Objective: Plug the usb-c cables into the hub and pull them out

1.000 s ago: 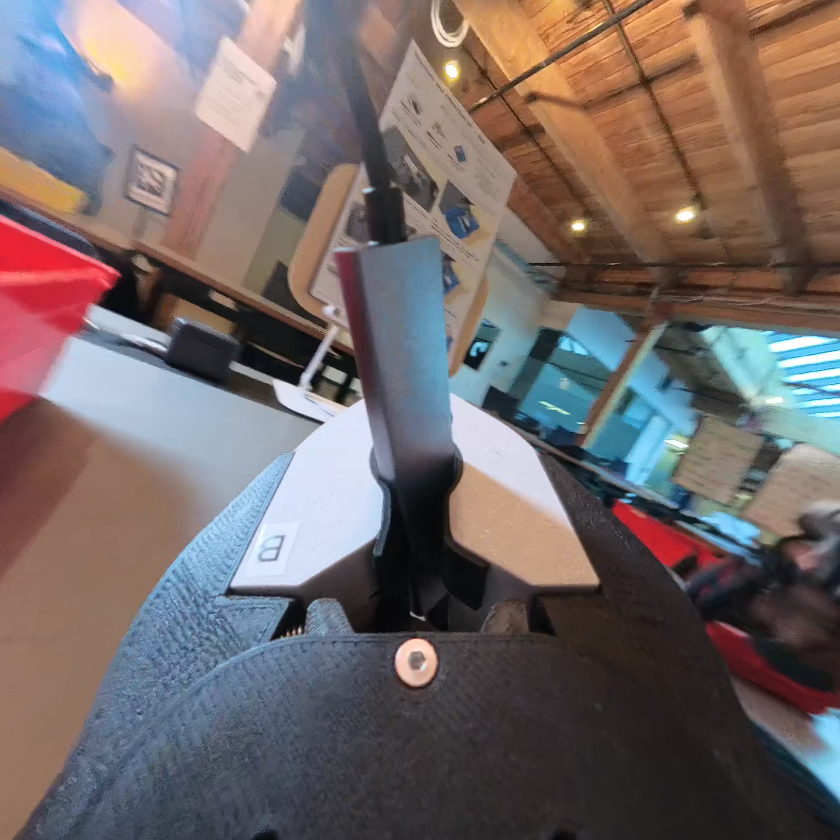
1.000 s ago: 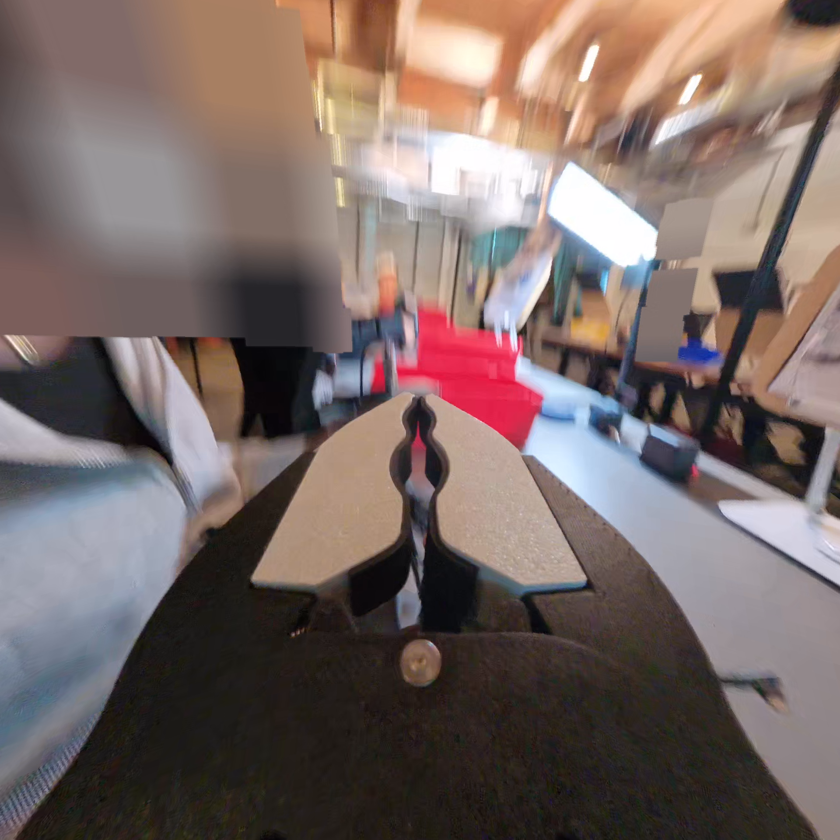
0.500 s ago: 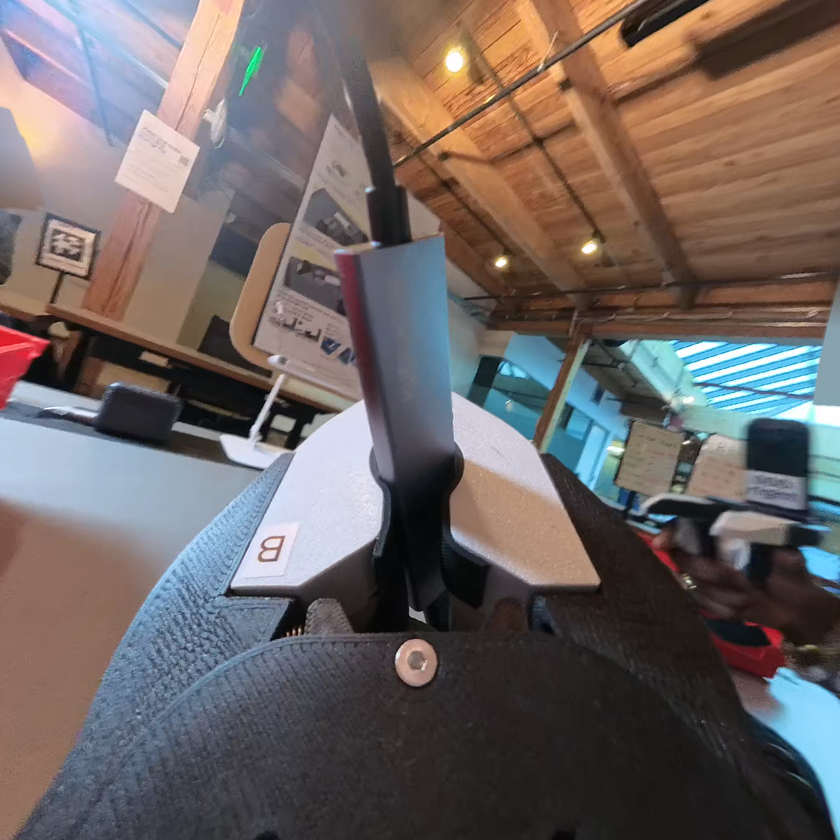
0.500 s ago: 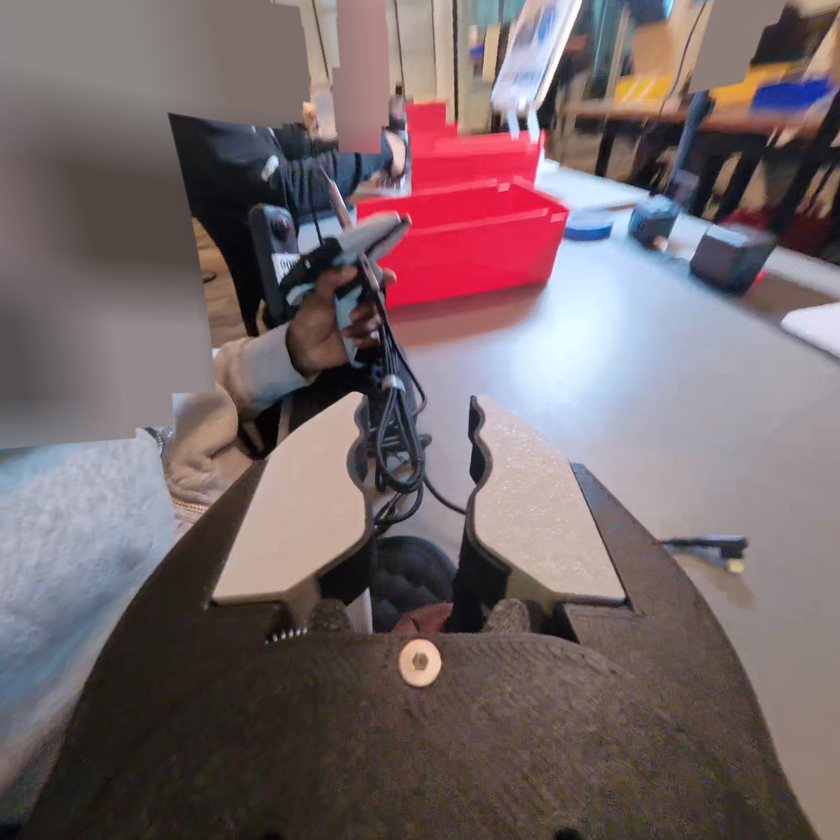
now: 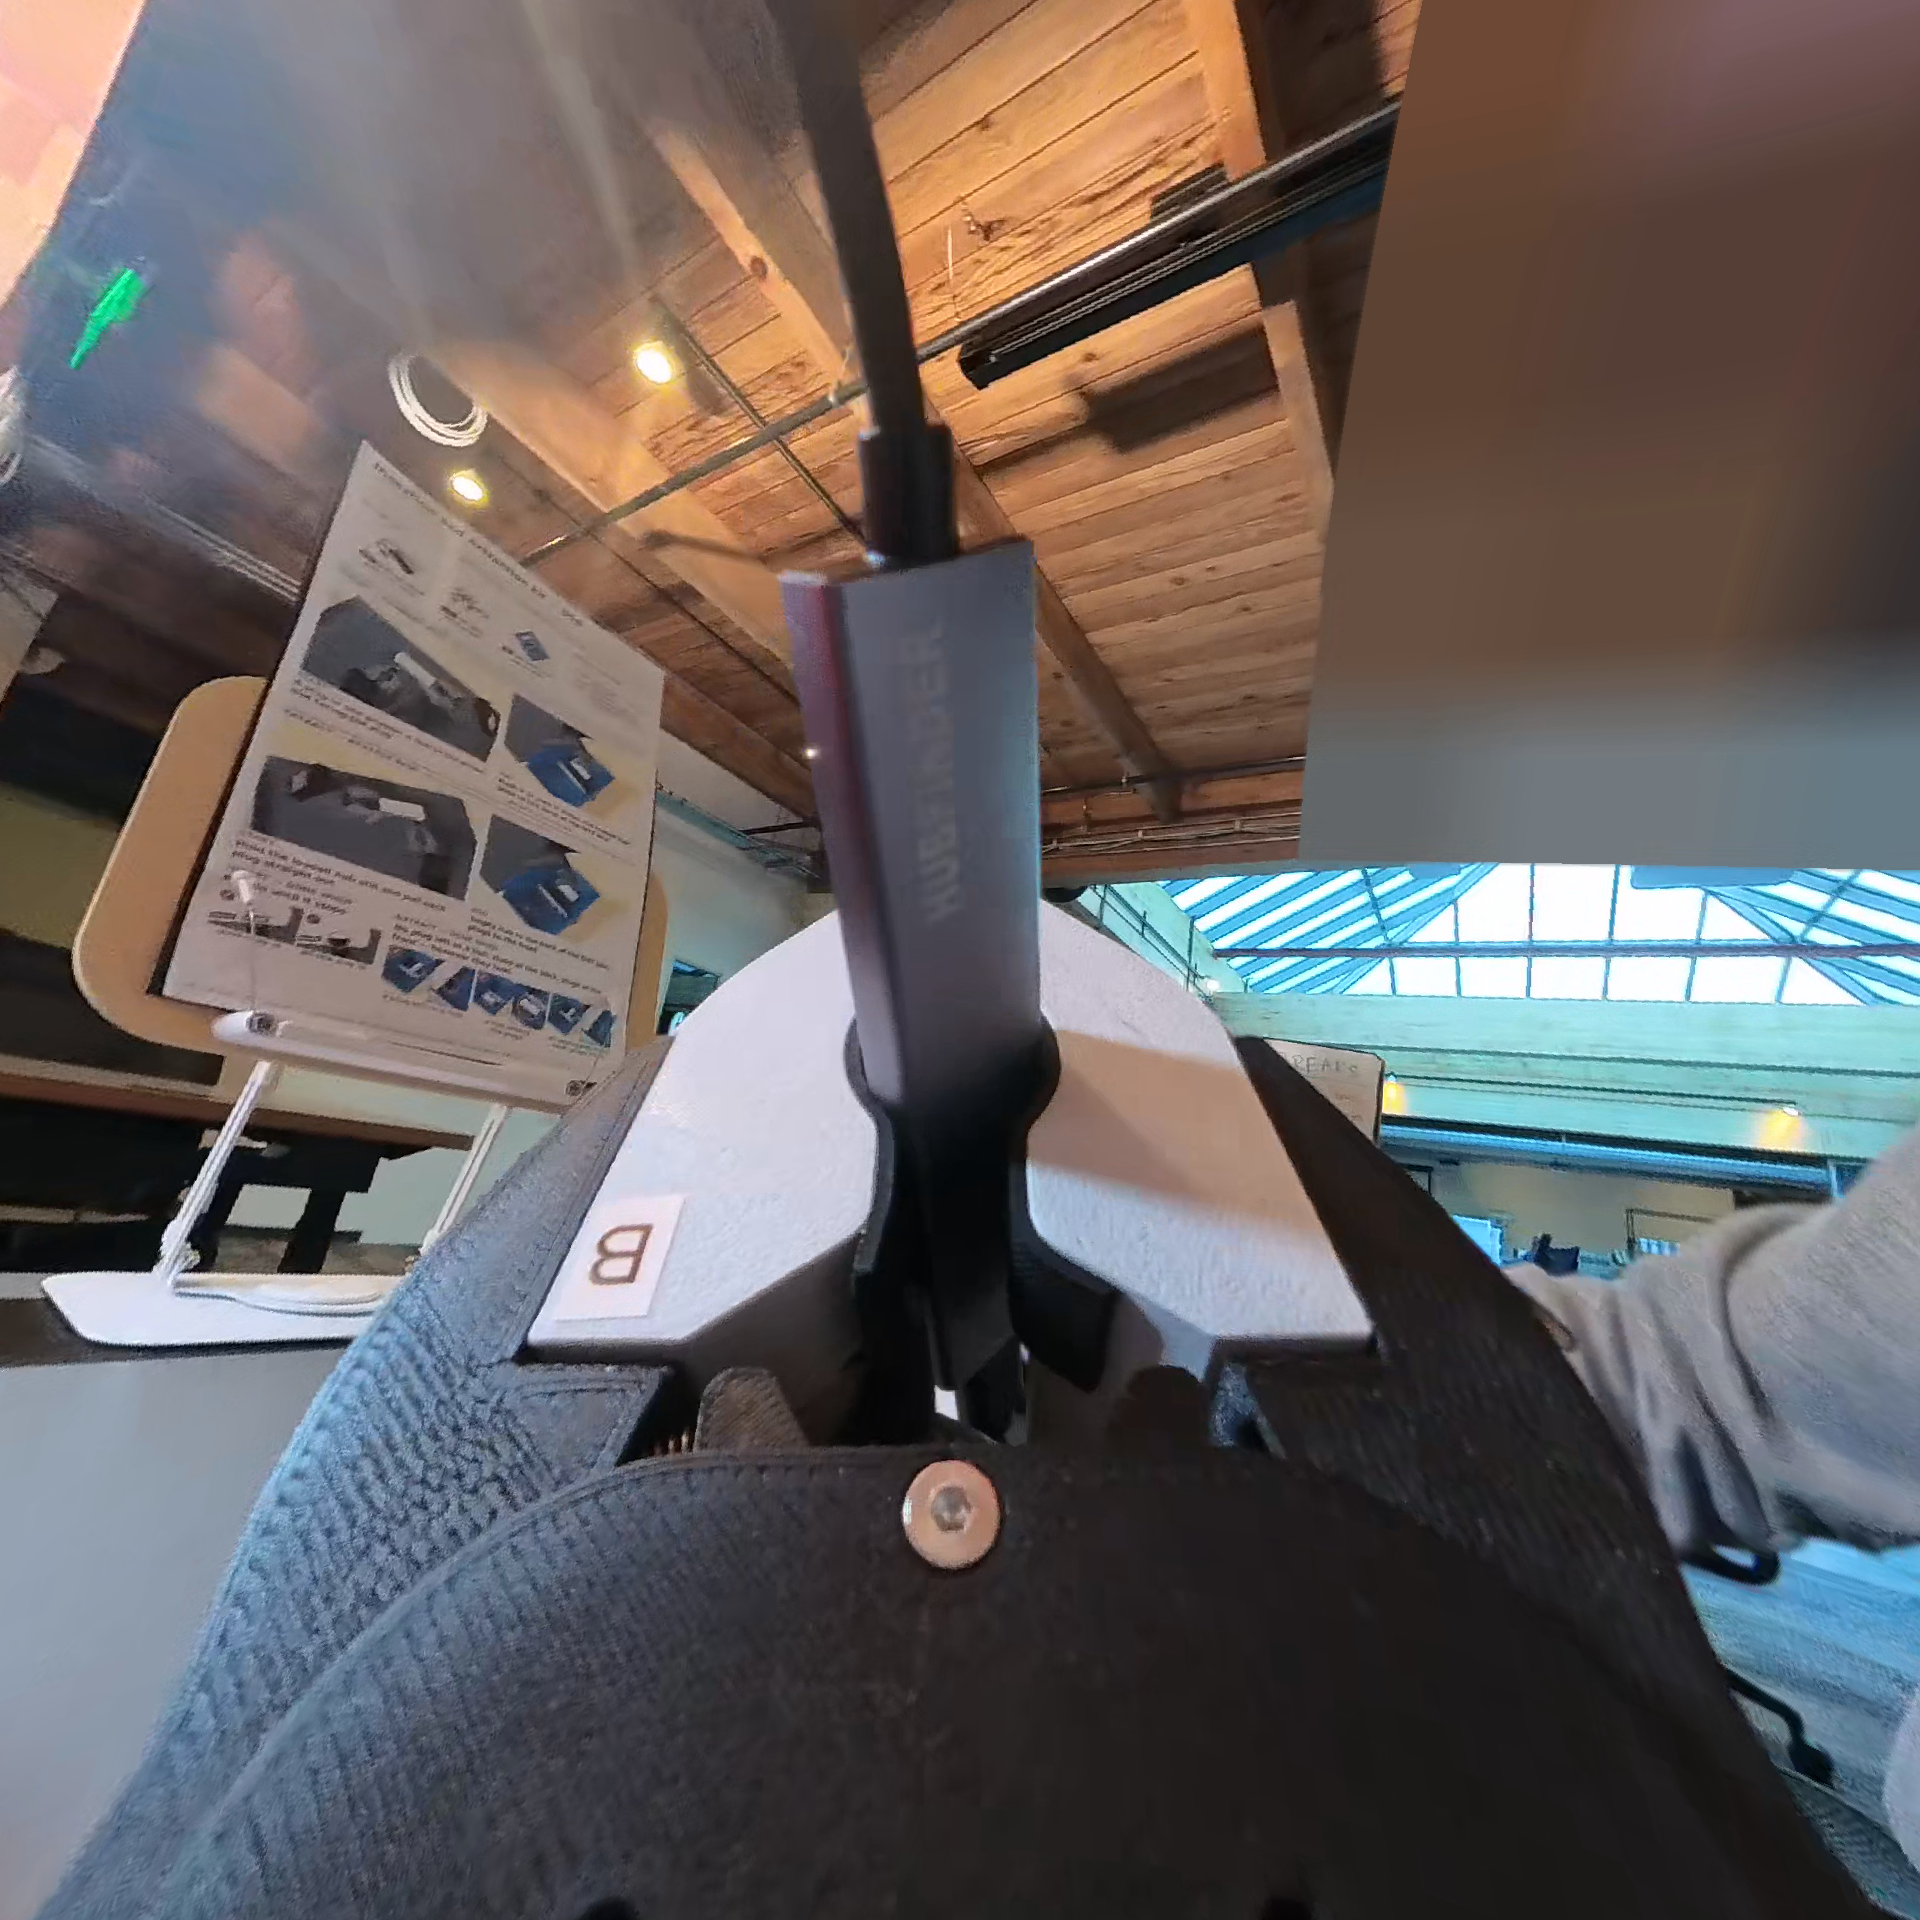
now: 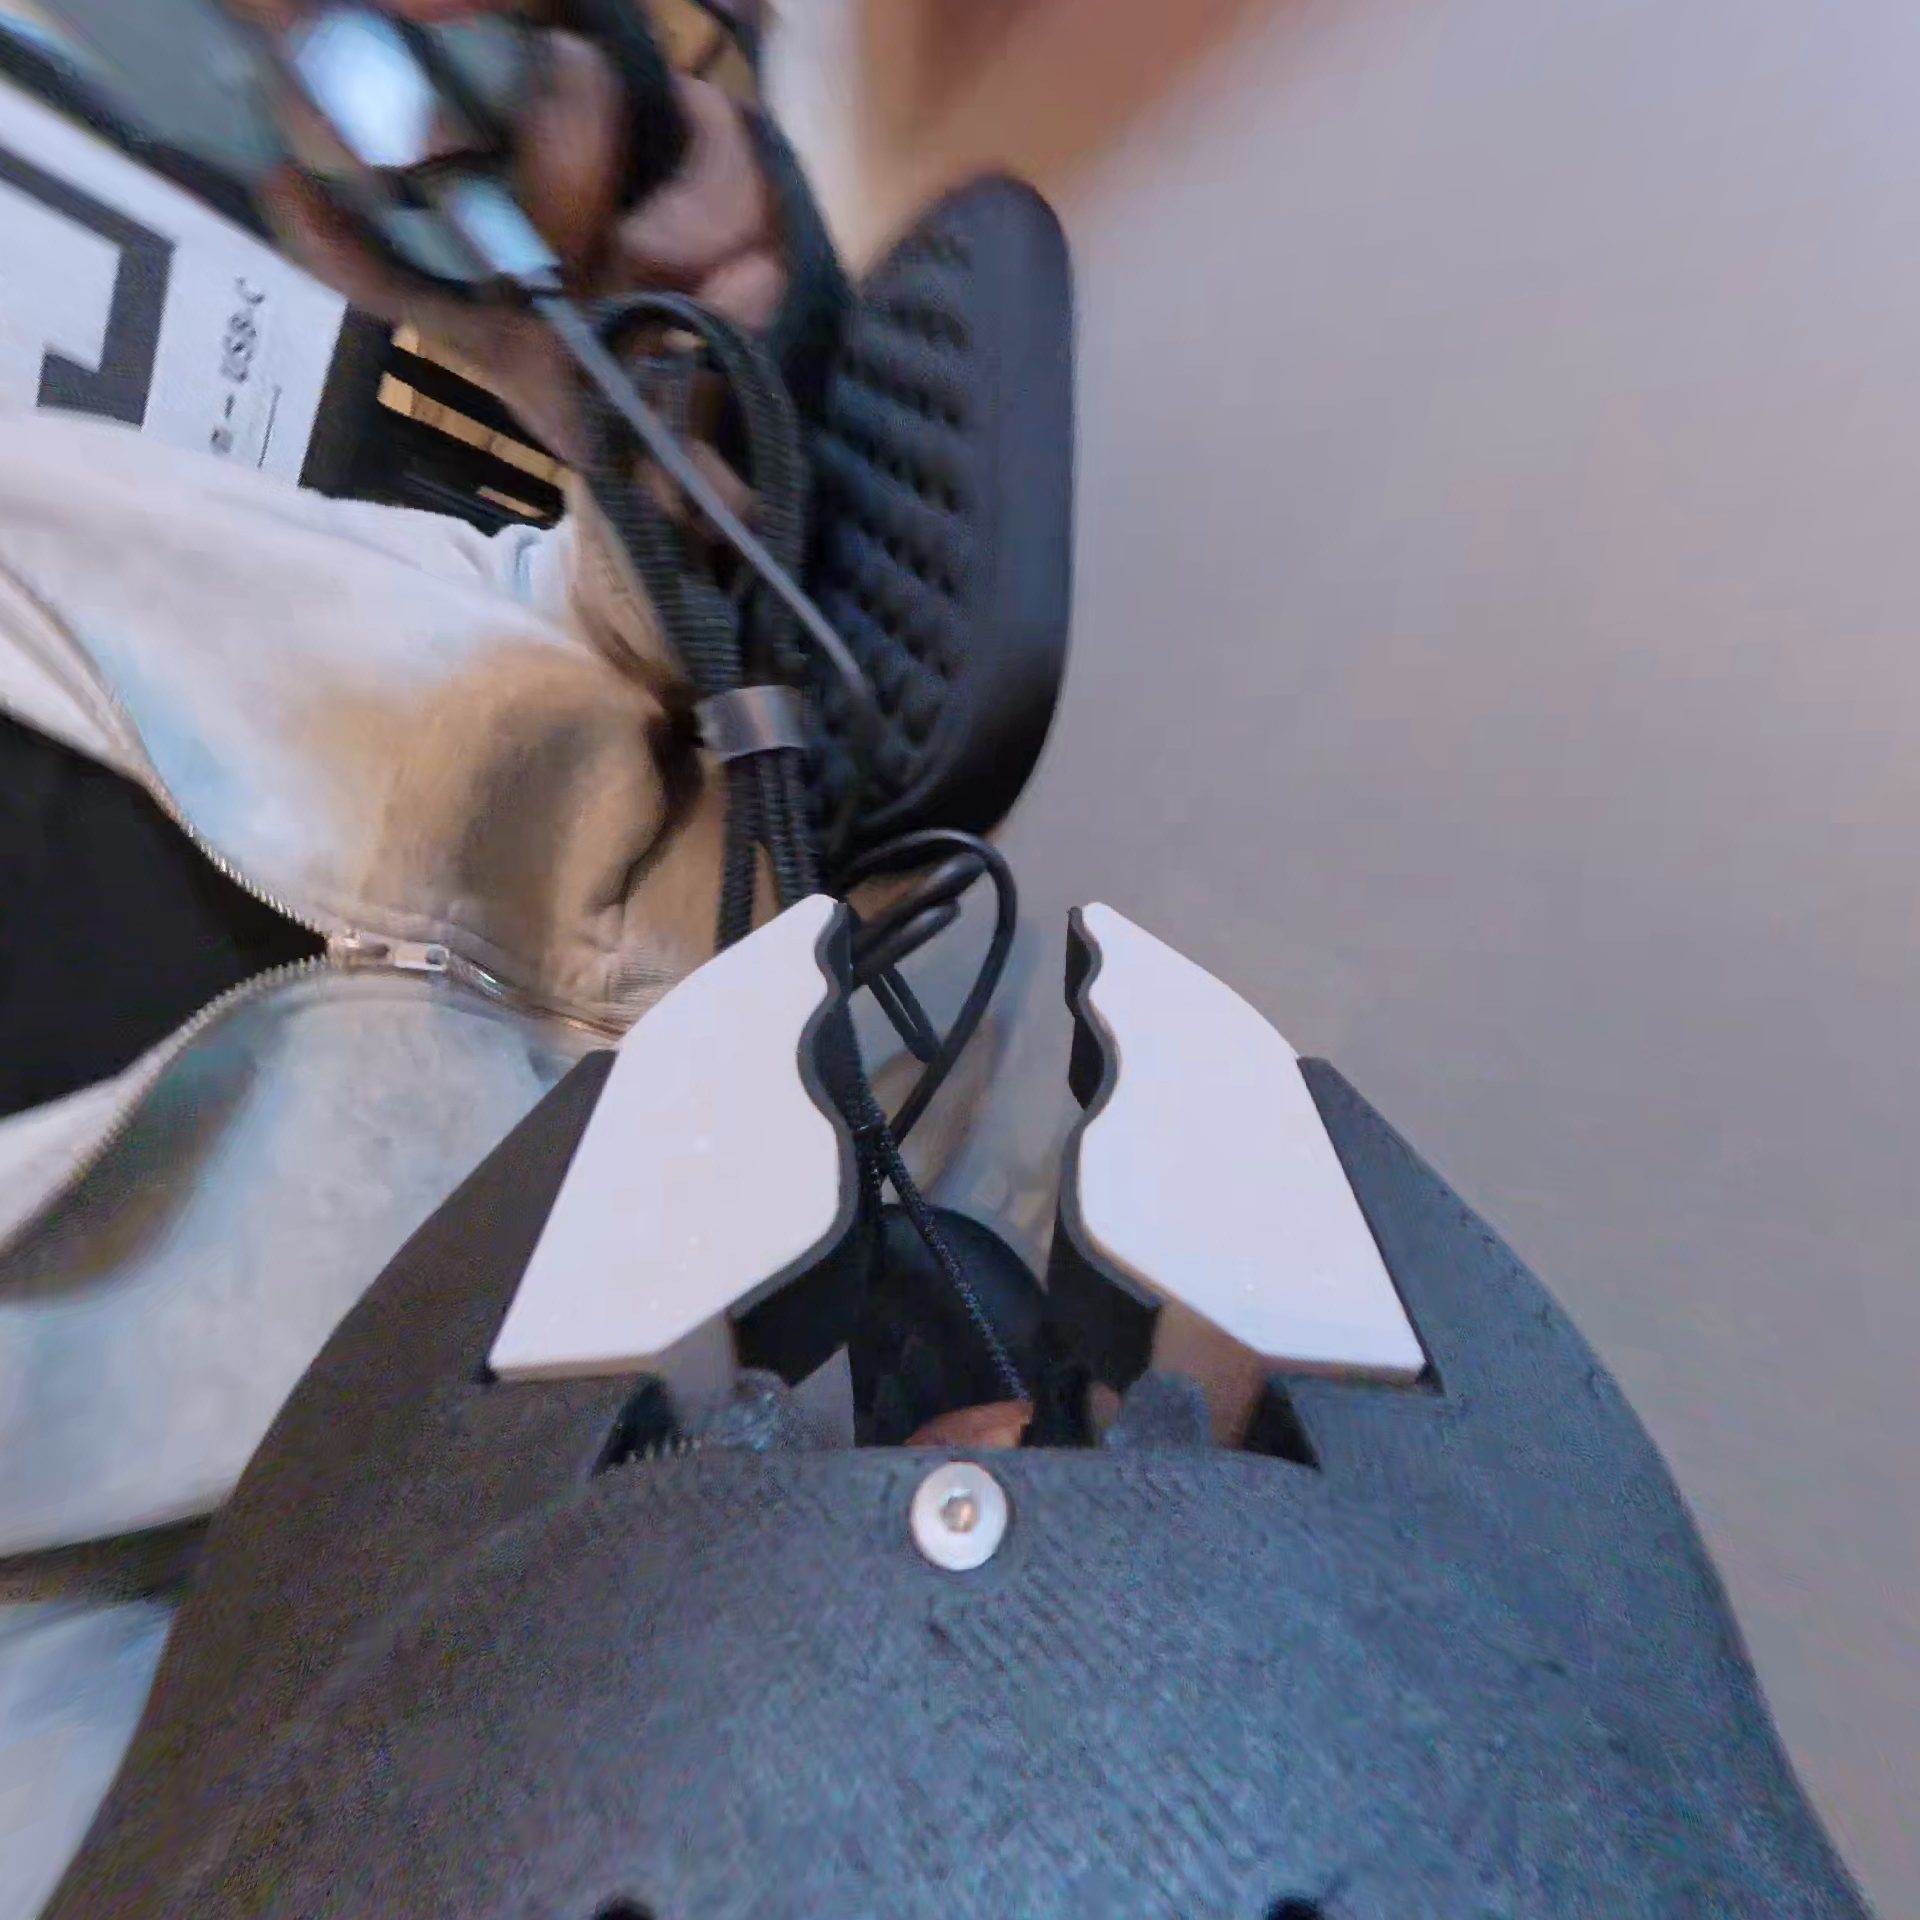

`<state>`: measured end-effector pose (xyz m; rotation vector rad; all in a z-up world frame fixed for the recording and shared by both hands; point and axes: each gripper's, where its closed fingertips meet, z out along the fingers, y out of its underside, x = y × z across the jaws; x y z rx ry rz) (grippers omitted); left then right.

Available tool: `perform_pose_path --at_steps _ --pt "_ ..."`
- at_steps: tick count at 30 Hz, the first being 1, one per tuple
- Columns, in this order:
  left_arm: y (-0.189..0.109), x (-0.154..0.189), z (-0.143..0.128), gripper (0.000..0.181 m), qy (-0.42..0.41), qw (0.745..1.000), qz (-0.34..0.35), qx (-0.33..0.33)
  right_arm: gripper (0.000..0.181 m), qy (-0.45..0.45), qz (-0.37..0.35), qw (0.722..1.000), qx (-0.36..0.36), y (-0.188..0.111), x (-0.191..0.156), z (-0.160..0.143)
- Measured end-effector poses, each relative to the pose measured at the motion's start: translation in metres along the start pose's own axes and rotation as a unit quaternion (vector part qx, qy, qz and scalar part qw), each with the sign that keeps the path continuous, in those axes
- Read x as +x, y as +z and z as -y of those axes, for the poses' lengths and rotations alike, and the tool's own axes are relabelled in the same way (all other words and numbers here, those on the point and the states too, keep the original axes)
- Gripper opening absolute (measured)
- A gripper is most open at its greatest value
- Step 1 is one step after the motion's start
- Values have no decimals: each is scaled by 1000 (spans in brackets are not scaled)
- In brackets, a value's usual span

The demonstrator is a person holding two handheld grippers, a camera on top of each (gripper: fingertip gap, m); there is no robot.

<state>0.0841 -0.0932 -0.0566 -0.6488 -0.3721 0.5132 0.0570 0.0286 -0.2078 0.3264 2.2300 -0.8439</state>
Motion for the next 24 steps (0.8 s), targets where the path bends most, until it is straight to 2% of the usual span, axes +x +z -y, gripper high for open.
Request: perform_pose_path --at_steps 2,4,5,6,7,9,11,13,17,19,24 --pt "0 2 -1 16 1 1000 -5 -2 46 67 33 996 -47 11 0 -10" --pt "0 3 -1 16 -2 1000 -8 -3 38 100 72 991 -46 17 -10 -10" --pt "0 3 -1 16 -2 1000 -10 -4 28 108 83 990 -37 19 -14 -8" --pt "0 3 -1 16 -1 1000 -10 -5 25 107 77 991 -26 21 -15 -7" --pt "0 3 -1 16 -3 1000 -10 -3 13 101 53 993 -6 21 -10 -4" --pt "-1 3 2 16 -15 1000 -12 6 12 86 9 995 49 14 -4 4" --pt "-3 0 8 16 -26 999 -9 23 11 72 -32 989 128 -7 -1 15" --pt "-7 -7 12 15 -44 998 5 38 10 68 -56 966 242 -41 -4 28" --pt "-11 -19 17 15 -71 995 30 58 9 50 -79 885 456 -125 -22 29" --pt "-8 -17 11 17 -80 996 26 44 9 35 -86 854 512 -148 -33 20" --pt "-4 -13 5 20 -64 997 27 23 9 -8 -130 792 597 -170 -56 13"
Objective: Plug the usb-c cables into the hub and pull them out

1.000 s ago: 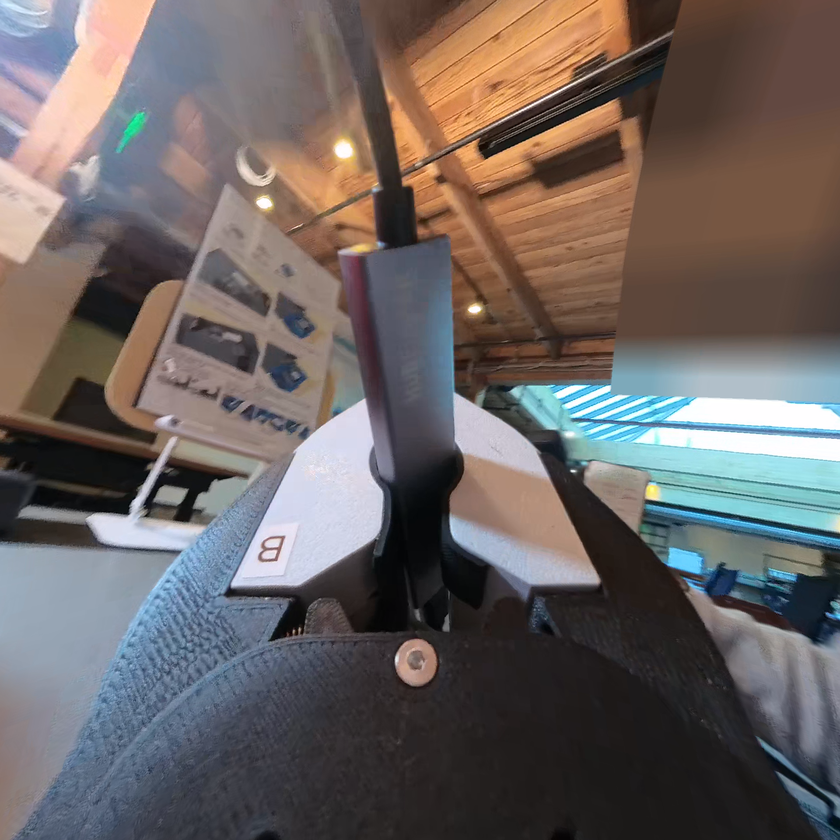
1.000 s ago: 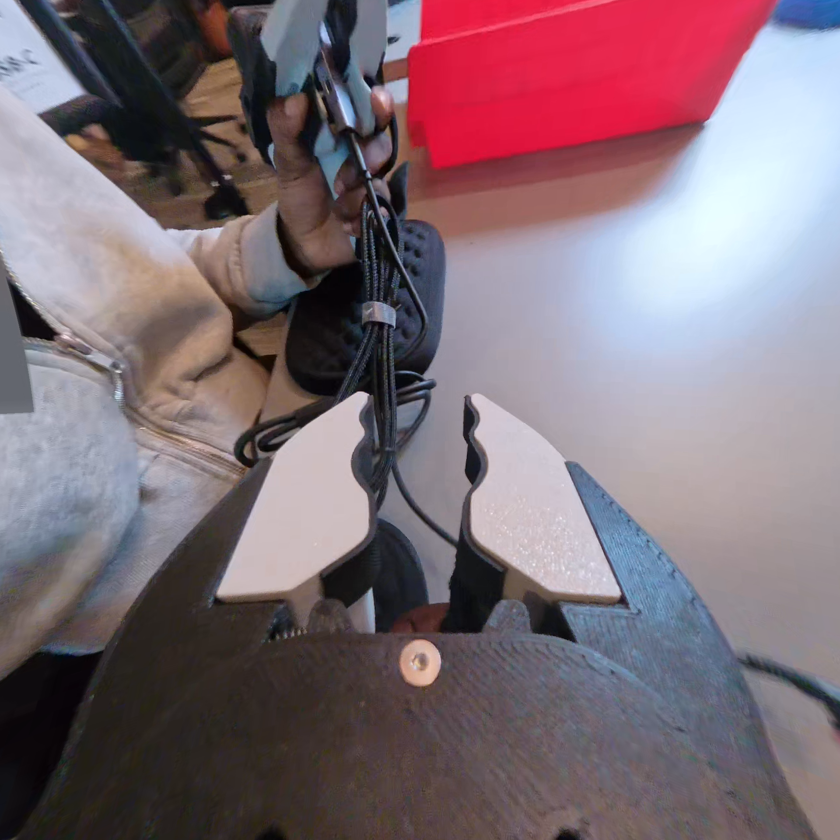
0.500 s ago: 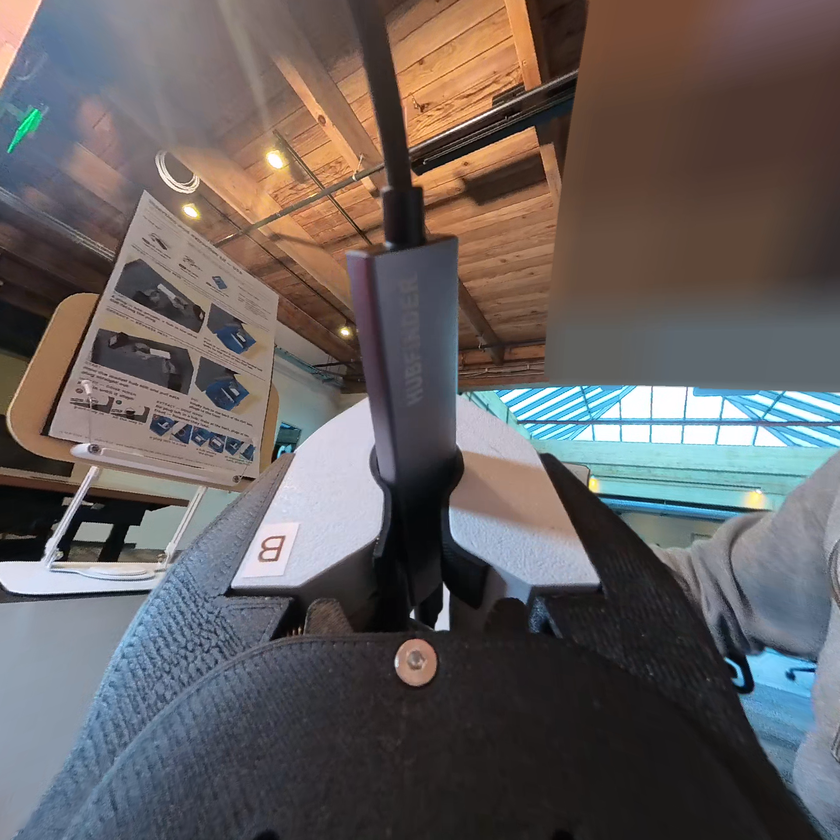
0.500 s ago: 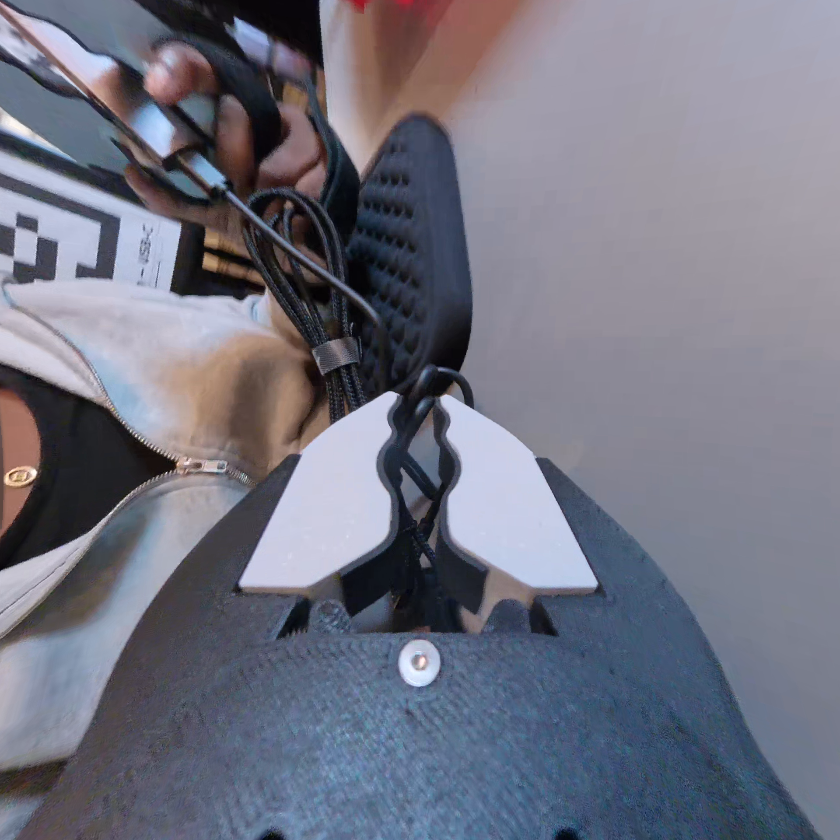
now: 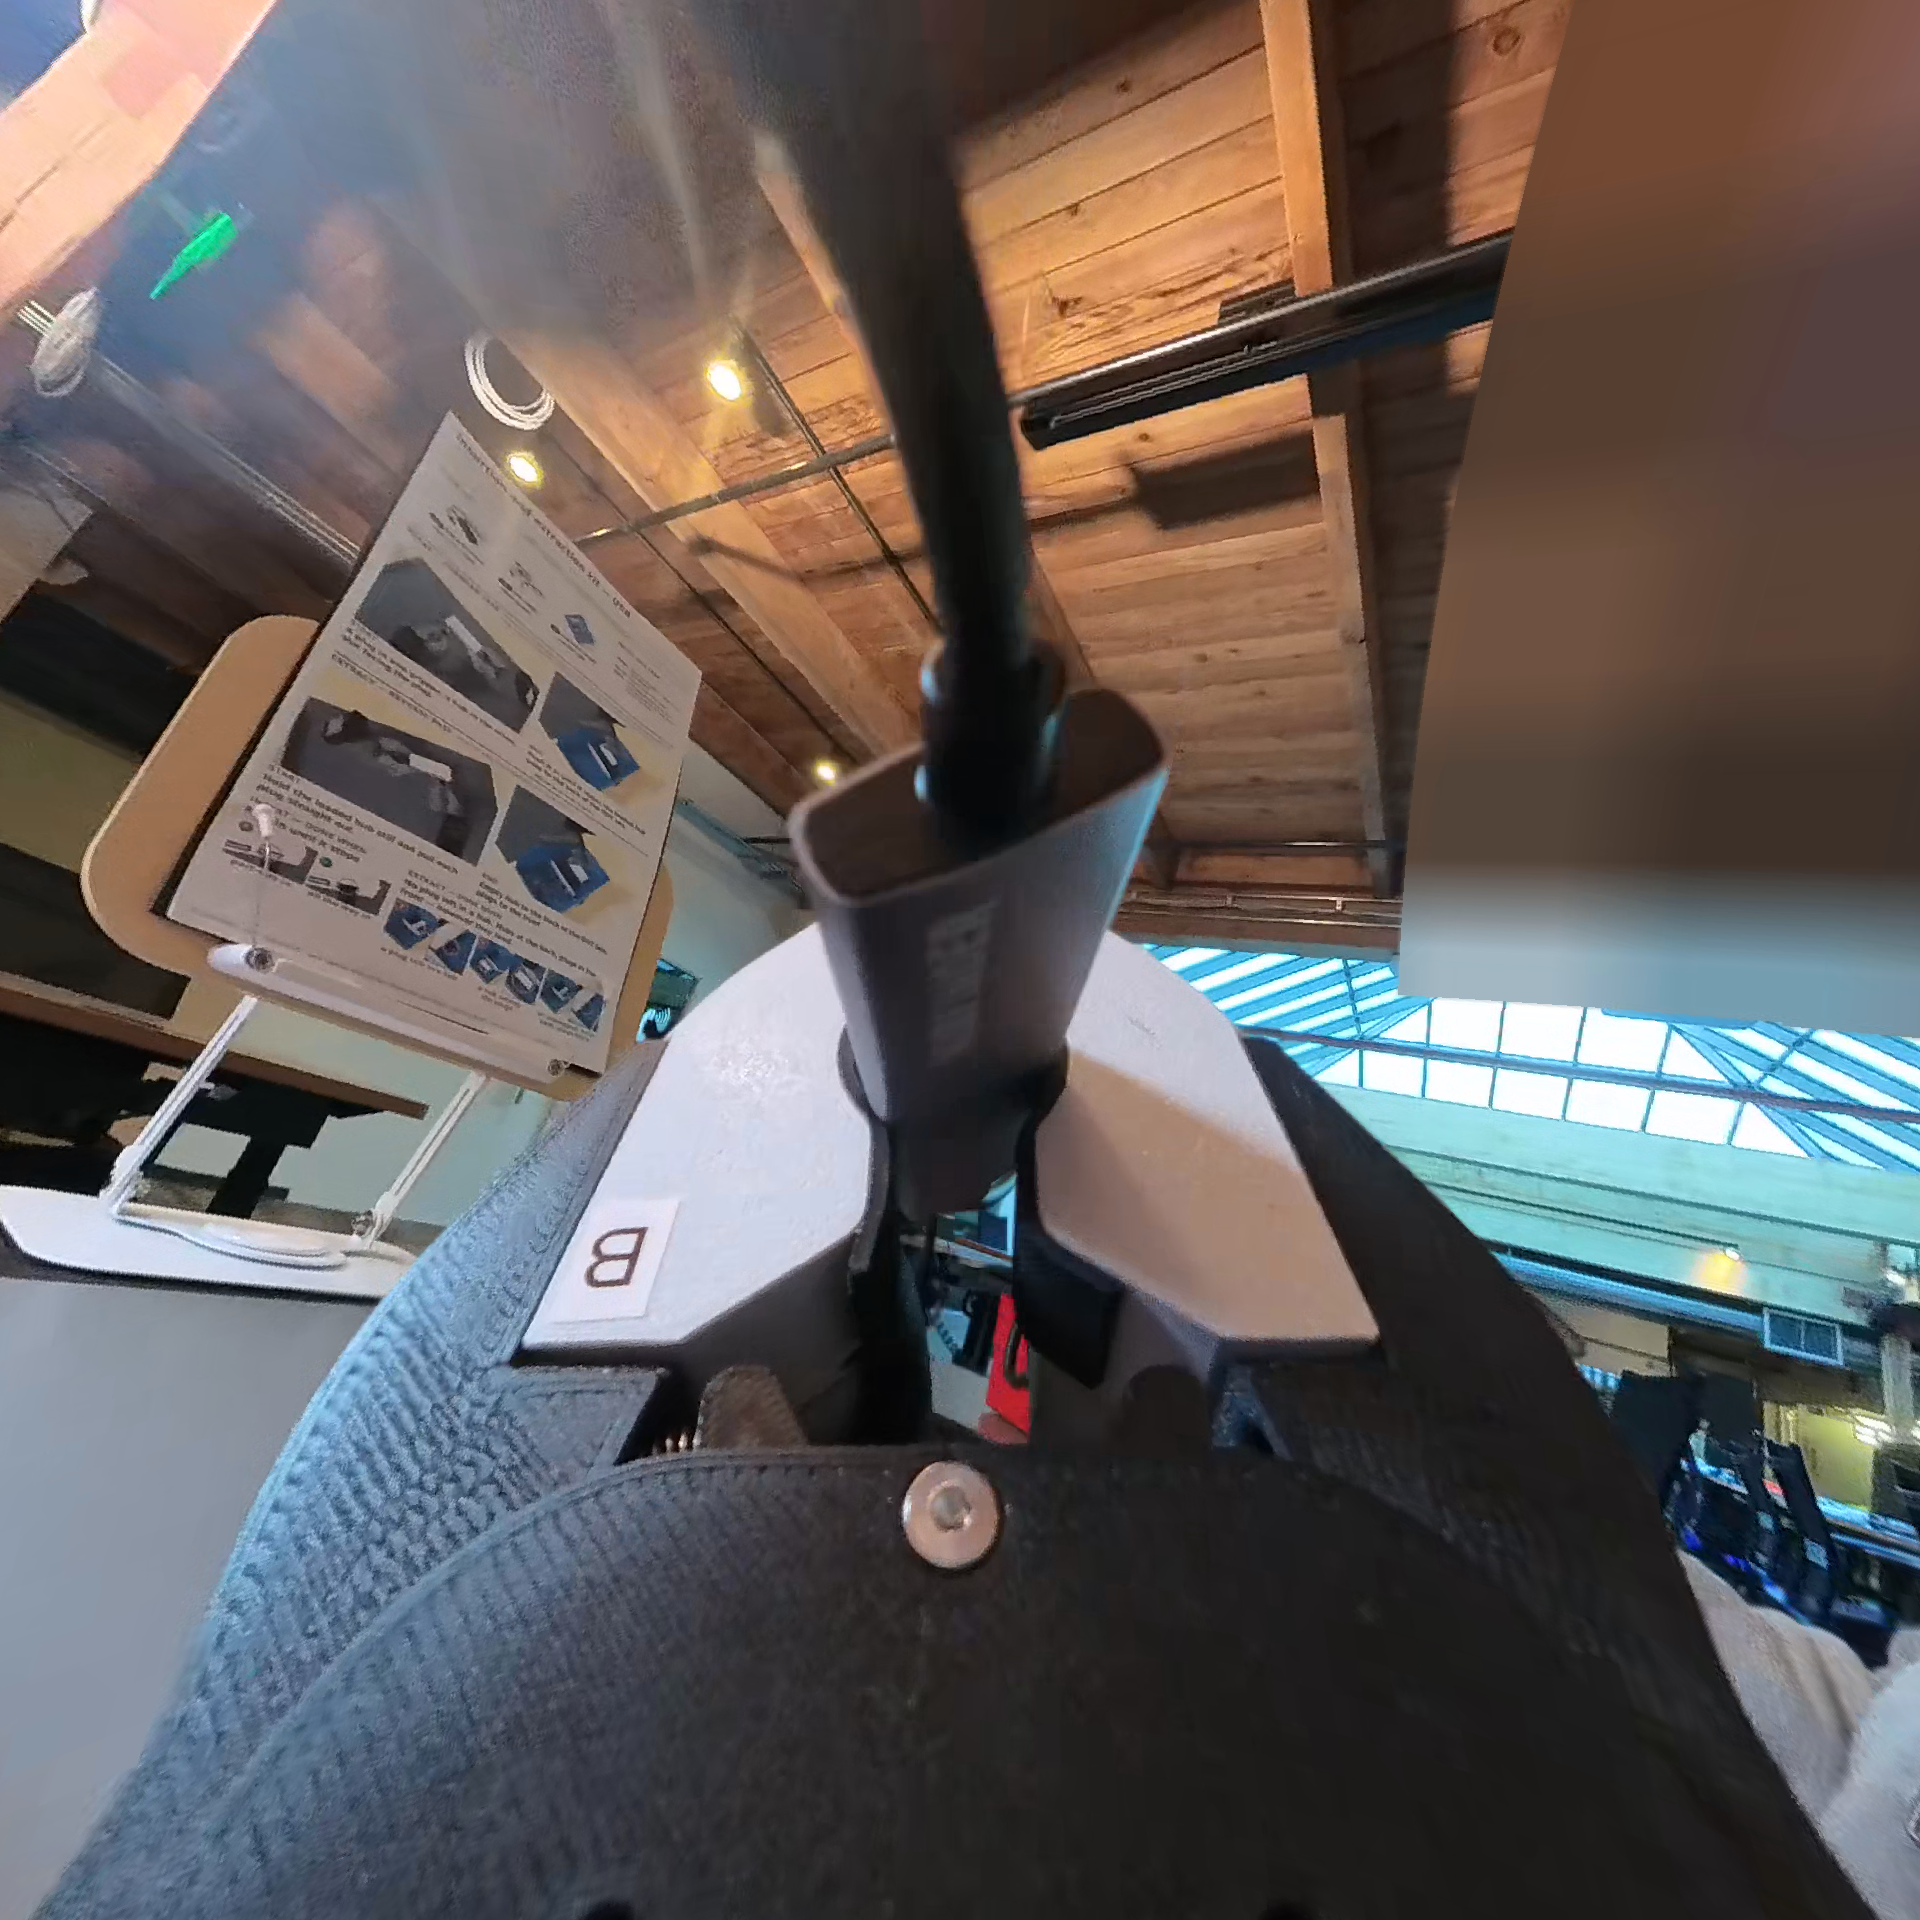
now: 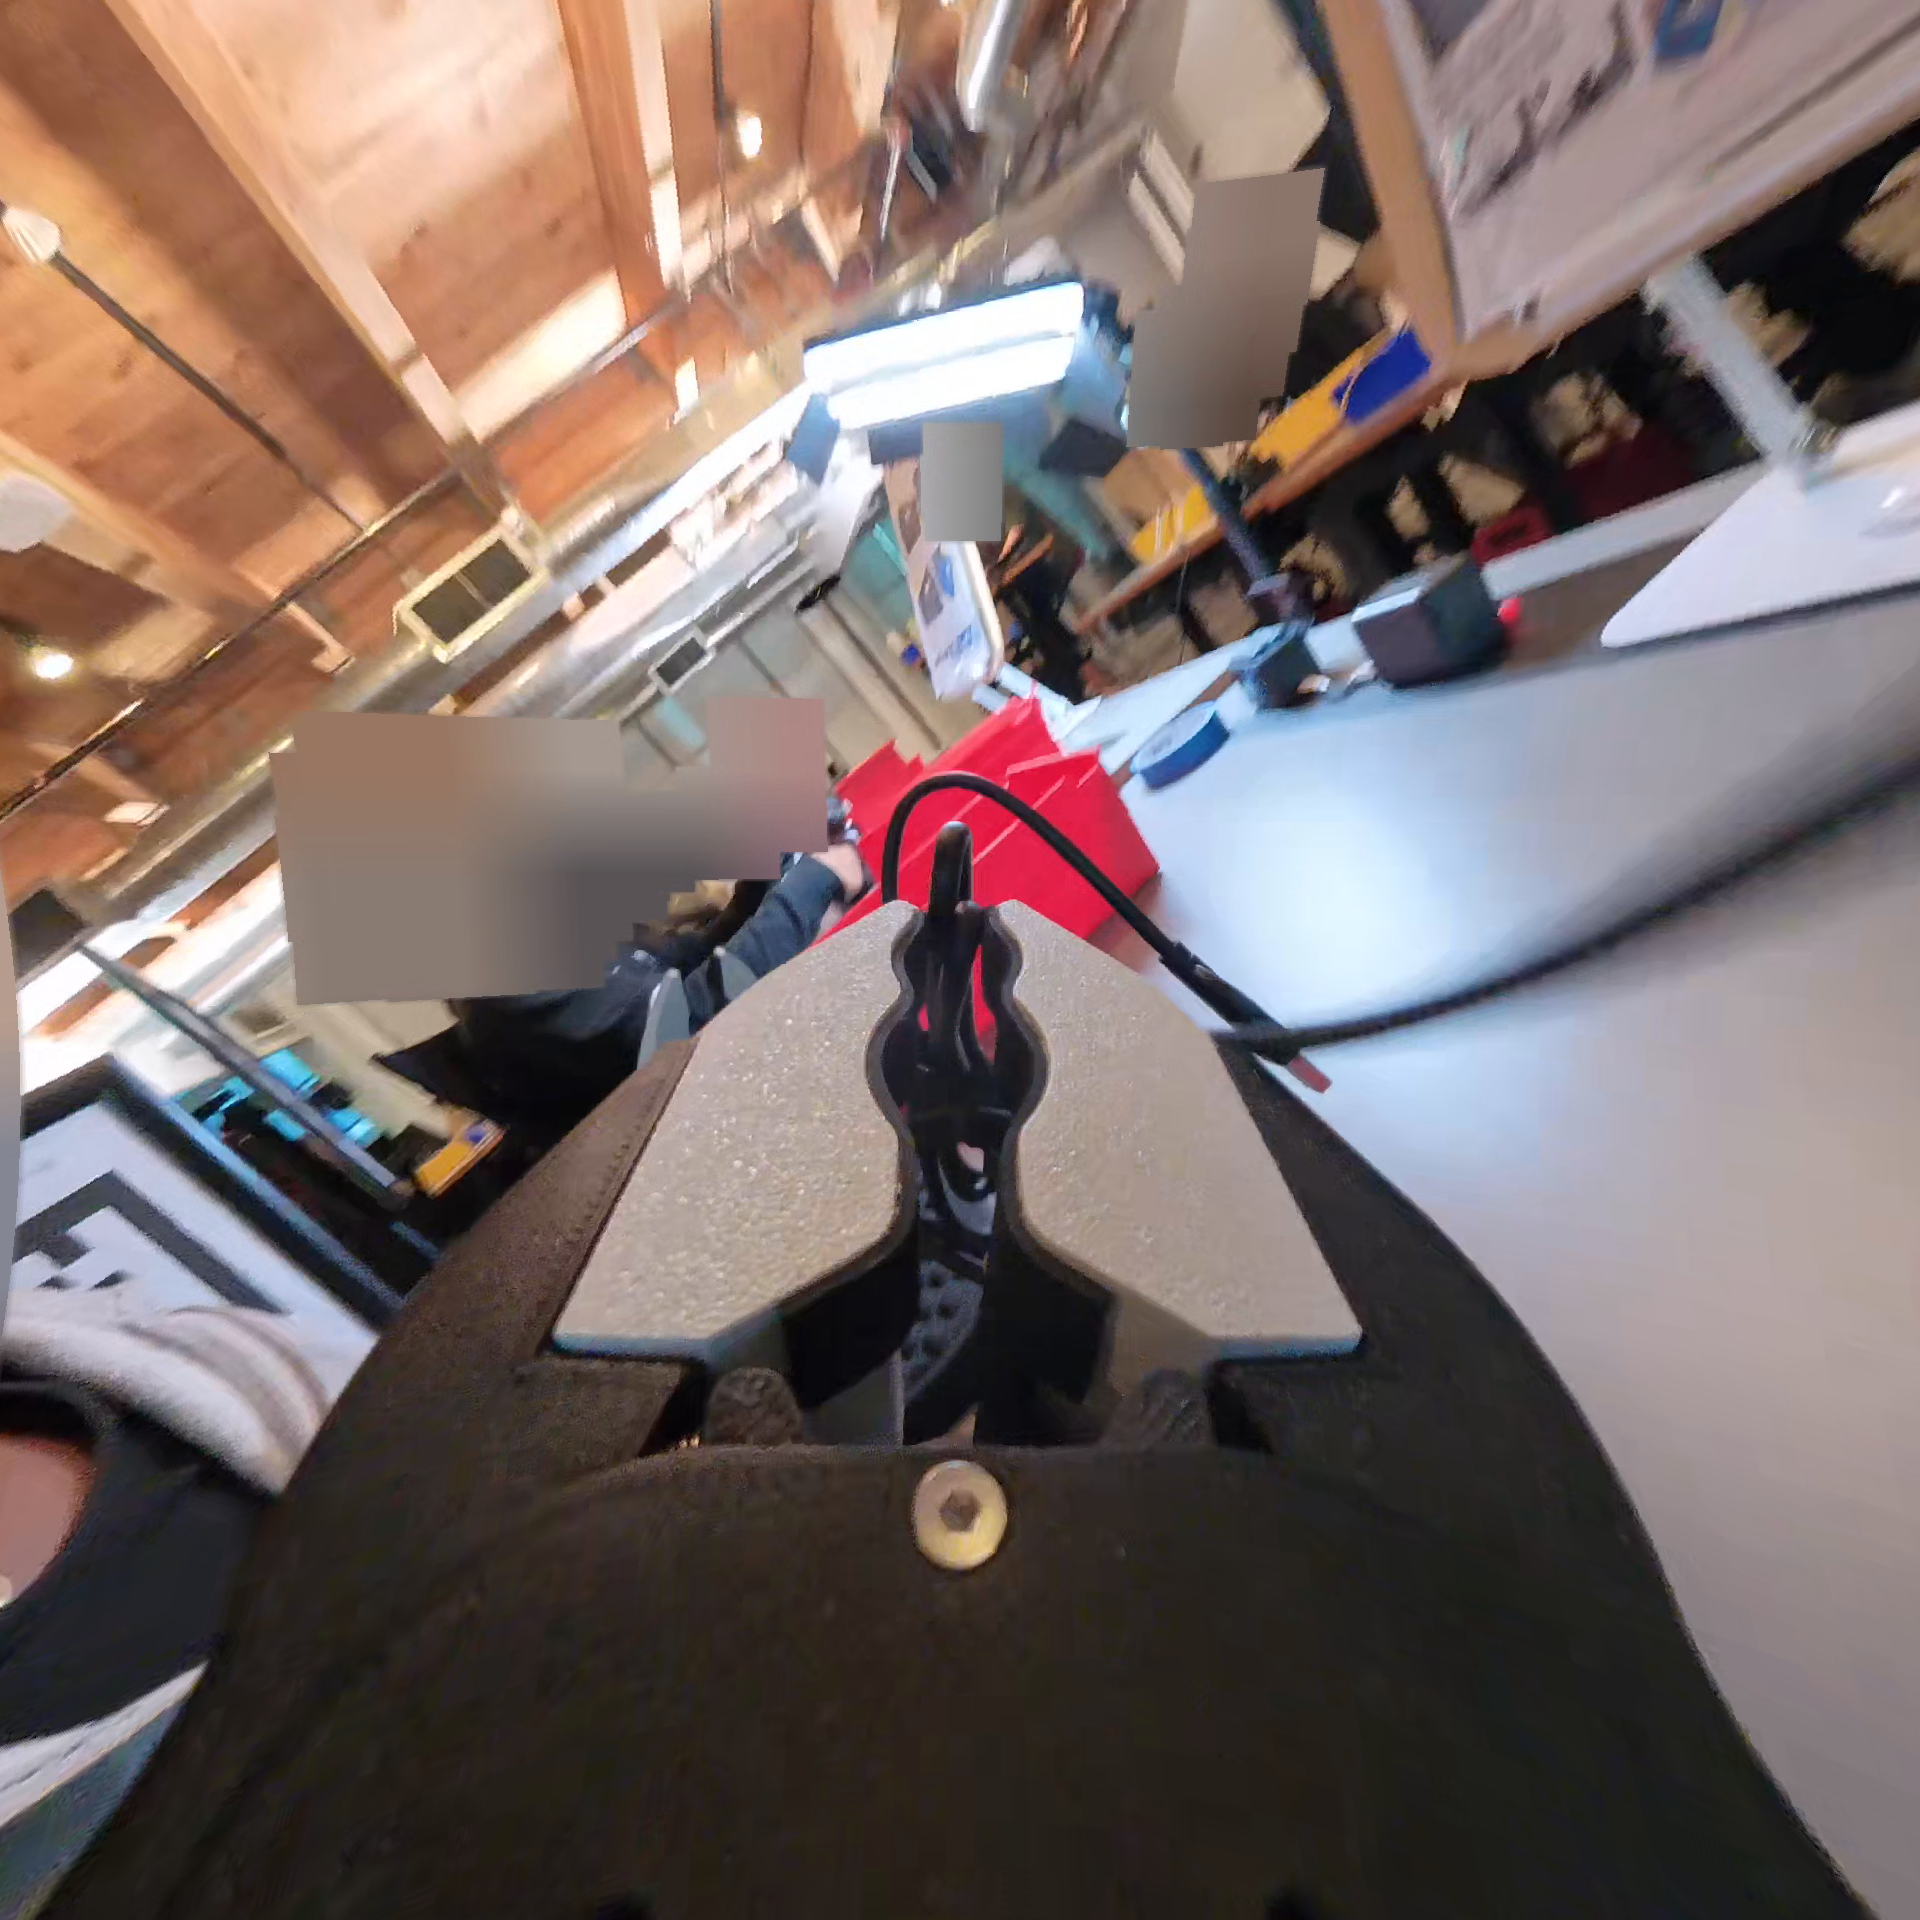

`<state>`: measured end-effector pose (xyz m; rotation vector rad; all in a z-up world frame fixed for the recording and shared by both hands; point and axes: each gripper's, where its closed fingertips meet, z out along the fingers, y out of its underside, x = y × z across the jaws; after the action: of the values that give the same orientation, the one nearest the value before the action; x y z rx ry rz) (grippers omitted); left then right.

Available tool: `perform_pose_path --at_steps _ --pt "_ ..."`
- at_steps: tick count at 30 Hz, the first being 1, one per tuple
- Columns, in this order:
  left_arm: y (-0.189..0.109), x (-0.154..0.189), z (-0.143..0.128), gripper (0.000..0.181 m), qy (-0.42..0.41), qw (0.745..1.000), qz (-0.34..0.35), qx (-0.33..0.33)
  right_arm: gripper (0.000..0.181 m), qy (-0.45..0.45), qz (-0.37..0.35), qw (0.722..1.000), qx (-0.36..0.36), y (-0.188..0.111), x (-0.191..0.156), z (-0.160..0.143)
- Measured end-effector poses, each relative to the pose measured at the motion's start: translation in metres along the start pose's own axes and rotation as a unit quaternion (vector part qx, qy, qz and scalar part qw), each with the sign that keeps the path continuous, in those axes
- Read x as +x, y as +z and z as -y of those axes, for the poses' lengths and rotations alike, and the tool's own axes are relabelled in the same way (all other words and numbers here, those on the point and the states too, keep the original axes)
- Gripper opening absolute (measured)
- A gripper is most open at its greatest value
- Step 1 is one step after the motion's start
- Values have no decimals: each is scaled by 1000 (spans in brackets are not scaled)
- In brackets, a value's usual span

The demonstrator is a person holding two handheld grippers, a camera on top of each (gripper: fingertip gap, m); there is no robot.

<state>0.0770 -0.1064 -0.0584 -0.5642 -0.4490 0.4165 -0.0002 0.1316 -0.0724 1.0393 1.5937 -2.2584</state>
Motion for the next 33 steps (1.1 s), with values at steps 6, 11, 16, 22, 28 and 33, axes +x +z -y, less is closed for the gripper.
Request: perform_pose_path --at_steps 6,11,16,22,28,33 --pt "10 15 -43 18 44 992 -29 -116 9 -131 -22 989 -67 31 -25 -39" --pt "11 23 -42 17 50 991 -51 -109 9 -90 28 993 -71 49 -37 -50" --pt "10 21 -36 17 31 994 -51 -92 9 -70 43 995 -49 46 -37 -46" --pt "10 20 -33 18 -2 995 -53 -80 9 -154 32 988 3 35 -52 -10" --pt "10 7 -35 22 -63 994 -29 -84 9 -199 -24 979 38 14 -39 13" --pt "8 3 -32 21 -91 993 -29 -72 9 -208 -27 977 29 14 -31 7"
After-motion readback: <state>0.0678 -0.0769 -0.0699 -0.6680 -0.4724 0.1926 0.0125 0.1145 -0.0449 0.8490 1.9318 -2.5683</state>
